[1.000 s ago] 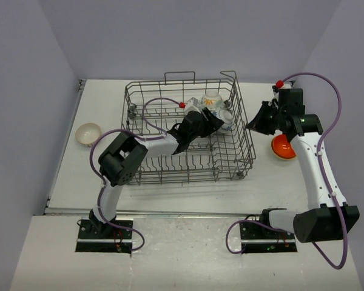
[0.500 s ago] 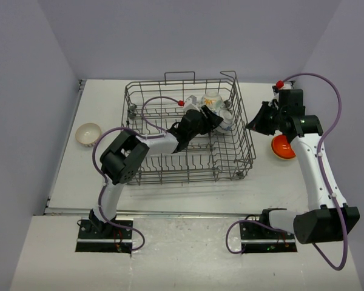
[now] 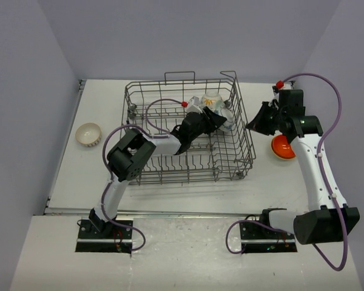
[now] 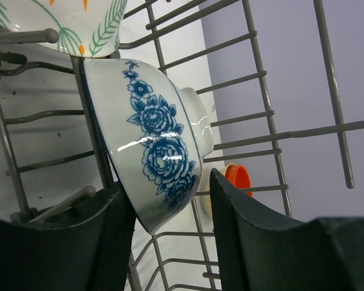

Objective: Unload the bowls from the dish rack

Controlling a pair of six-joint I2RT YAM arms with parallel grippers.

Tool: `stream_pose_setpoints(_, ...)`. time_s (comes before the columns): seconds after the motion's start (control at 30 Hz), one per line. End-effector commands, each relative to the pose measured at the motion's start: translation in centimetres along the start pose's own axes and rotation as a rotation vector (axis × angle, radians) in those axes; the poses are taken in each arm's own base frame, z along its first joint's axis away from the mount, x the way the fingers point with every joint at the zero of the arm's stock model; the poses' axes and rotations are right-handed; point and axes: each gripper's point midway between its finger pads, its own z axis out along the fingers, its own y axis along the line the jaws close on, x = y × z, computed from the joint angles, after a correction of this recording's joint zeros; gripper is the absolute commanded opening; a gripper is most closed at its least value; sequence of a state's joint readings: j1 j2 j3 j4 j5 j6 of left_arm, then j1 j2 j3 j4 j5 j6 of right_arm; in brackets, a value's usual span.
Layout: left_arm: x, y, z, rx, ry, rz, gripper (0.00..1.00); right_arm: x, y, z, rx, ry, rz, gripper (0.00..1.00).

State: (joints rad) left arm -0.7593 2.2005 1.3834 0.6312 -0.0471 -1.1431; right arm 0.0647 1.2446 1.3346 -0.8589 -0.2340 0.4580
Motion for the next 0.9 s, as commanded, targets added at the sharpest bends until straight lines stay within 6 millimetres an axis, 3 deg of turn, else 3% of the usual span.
stream_pose_setpoints(0.0,-2.0,-3.9,0.9,0.165,-0.058,-0.055,0.5,1.9,0.0,-0.4,-0.002,0.059,0.006,0.0)
stream_pose_setpoints(0.53,-3.9,-4.2,1.7,0.239,-0.121,-0.127,0.15,2.3,-0.2,0.2,0.006,0.082,0.0,0.0)
stream_pose_setpoints(0.87,-6.6,-6.6,1.4,0.385,-0.125,-0.163,0.0,2.2,-0.4,0.4,0.015,0.087,-0.004,0.0)
